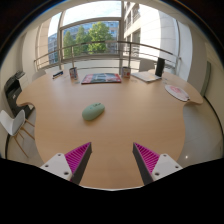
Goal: Arrange mouse
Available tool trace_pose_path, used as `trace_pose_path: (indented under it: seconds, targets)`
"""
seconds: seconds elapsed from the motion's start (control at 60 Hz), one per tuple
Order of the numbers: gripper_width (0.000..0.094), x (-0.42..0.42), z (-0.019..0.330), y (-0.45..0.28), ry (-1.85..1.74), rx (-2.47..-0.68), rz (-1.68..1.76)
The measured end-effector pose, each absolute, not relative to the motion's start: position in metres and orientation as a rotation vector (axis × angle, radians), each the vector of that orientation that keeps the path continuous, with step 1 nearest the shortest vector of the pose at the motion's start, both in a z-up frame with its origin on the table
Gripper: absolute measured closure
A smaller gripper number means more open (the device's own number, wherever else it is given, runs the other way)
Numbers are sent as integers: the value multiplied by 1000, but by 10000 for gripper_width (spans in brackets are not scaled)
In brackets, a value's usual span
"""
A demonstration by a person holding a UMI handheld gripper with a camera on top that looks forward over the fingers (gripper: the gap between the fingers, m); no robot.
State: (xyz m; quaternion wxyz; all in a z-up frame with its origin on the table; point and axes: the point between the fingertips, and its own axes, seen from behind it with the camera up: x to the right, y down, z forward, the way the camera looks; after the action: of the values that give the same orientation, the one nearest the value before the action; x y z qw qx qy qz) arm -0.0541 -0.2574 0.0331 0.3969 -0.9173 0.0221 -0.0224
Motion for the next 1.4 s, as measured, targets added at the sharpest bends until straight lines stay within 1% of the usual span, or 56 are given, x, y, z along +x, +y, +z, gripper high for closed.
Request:
trace_pose_path:
  seconds: [0.117, 0.267, 0.417, 0.55, 0.617, 0.7, 0.767, 0.933, 0.983, 1.05, 1.1, 1.167, 1.25, 1.333, 1.383, 1.4]
  targets:
    - [86, -107, 12, -205, 21, -2299, 0]
    - [87, -137, -8, -140, 22, -2291, -6]
    - [80, -143, -16, -84, 45, -2279, -10]
    - [123, -150, -16, -60, 39, -2274, -27]
    - [215, -157, -17, -50, 14, -2267, -30]
    - [423, -167, -17, -46, -21, -2266, -17]
    - [443, -168, -16, -45, -69, -2263, -40]
    - [530, -171, -15, -44, -128, -2276, -17]
    - [533, -169, -9, -44, -153, -2277, -13]
    - [532, -174, 16, -38, -183, -2240, 12]
    - [533, -175, 49, -32, -190, -2195, 40]
    - [534, -172, 106, -21, -180, -2107, 105]
    - [533, -150, 188, 5, -149, -1983, 160]
    - [534, -104, 260, 28, -105, -1853, 206]
    - [536, -62, 296, 43, -86, -1787, 209]
    - [535, -49, 316, 50, -79, -1771, 208]
